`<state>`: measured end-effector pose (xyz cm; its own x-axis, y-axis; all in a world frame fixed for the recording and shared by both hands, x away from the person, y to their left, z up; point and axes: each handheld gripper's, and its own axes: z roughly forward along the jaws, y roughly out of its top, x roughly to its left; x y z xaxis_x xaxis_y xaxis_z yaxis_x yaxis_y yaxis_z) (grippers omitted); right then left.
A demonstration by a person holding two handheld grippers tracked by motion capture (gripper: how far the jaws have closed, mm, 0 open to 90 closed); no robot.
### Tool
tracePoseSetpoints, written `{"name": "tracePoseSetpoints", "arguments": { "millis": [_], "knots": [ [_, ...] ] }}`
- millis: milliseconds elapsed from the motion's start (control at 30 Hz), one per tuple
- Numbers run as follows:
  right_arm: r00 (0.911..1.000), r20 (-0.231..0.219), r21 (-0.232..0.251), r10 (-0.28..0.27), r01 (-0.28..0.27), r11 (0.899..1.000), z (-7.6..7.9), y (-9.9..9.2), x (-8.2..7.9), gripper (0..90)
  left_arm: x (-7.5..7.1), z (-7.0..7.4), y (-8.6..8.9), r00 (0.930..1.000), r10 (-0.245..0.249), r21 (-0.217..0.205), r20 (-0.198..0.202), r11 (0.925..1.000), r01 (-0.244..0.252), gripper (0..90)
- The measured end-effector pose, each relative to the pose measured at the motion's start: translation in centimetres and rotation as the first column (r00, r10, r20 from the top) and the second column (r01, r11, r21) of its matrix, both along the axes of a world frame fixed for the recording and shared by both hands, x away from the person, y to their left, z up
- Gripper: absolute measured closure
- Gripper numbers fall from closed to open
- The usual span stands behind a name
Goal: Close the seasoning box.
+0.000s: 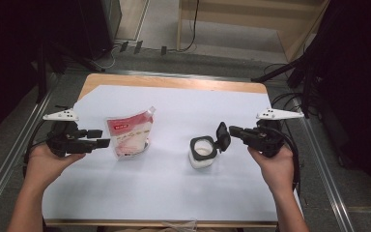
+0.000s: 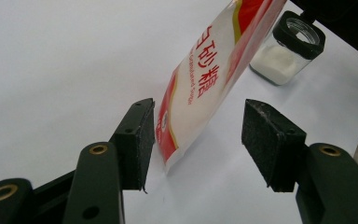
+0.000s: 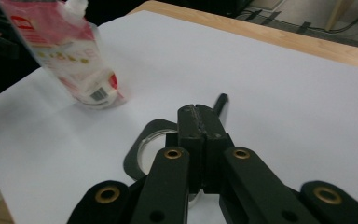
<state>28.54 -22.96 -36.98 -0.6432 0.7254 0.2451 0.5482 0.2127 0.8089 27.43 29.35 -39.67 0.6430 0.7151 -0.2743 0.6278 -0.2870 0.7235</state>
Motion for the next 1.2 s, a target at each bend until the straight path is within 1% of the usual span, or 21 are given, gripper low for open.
{"name": "tracePoseSetpoints", "arguments": {
  "millis": [67,167,267,333,367,533,600,633,733,800,867,1200],
  "knots": [
    [0.9999,-0.004,-0.005,-0.012,0.012,1.0,-0.3,-0.2,0.2,89.9,0.0,-0.1,0.2,1.0,0.006,0.007,-0.001,1.0,-0.006,45.3],
    [0.9995,-0.013,-0.008,-0.028,0.028,1.0,-0.7,-0.4,0.4,89.9,0.0,-0.2,0.4,0.9999,0.013,0.0,0.0,0.9999,-0.013,45.3],
    [0.9989,-0.031,-0.015,-0.034,0.034,0.999,-1.4,-0.6,0.7,90.0,0.0,-0.3,0.7,0.9997,0.026,0.005,0.003,0.9996,-0.026,45.3],
    [0.9985,-0.04,-0.019,-0.038,0.037,0.999,-1.8,-0.6,0.9,90.0,0.0,-0.4,0.8,0.9996,0.029,0.0,-0.003,0.9996,-0.029,45.3],
    [0.9982,-0.045,-0.018,-0.04,0.039,0.999,-2.0,-0.5,1.0,90.0,0.1,-0.4,0.9,0.9995,0.03,-0.001,0.001,0.9995,-0.03,45.3],
    [0.9966,-0.074,-0.021,-0.035,0.034,0.999,-3.0,-0.2,1.4,89.9,0.1,-0.6,1.0,0.9994,0.035,0.001,0.004,0.9994,-0.035,45.3],
    [0.9965,-0.079,-0.031,-0.027,0.025,0.999,-3.6,0.0,1.7,89.9,0.1,-0.7,1.1,0.999,0.042,0.007,0.015,0.9991,-0.042,45.4],
    [0.9958,-0.087,-0.038,-0.028,0.025,0.999,-3.9,0.1,1.8,89.9,0.1,-0.8,1.2,0.9991,0.042,0.01,0.011,0.9991,-0.042,45.5],
    [0.9932,-0.114,-0.026,-0.021,0.018,1.0,-4.7,0.3,2.3,90.0,0.2,-0.9,1.3,0.9987,0.05,0.013,0.006,0.9987,-0.05,45.5],
    [0.9927,-0.119,-0.024,-0.02,0.018,1.0,-5.1,0.5,2.6,90.0,0.2,-1.0,1.4,0.9987,0.051,0.007,0.007,0.9987,-0.051,45.5],
    [0.9917,-0.127,-0.016,-0.016,0.014,1.0,-5.3,0.7,2.8,90.0,0.2,-1.1,1.4,0.9985,0.054,0.009,0.006,0.9985,-0.054,45.5],
    [0.992,-0.126,-0.025,-0.011,0.007,1.0,-5.4,1.1,2.4,90.0,0.3,-1.3,1.3,0.9982,0.06,0.015,0.003,0.9981,-0.06,45.3]
  ]
}}
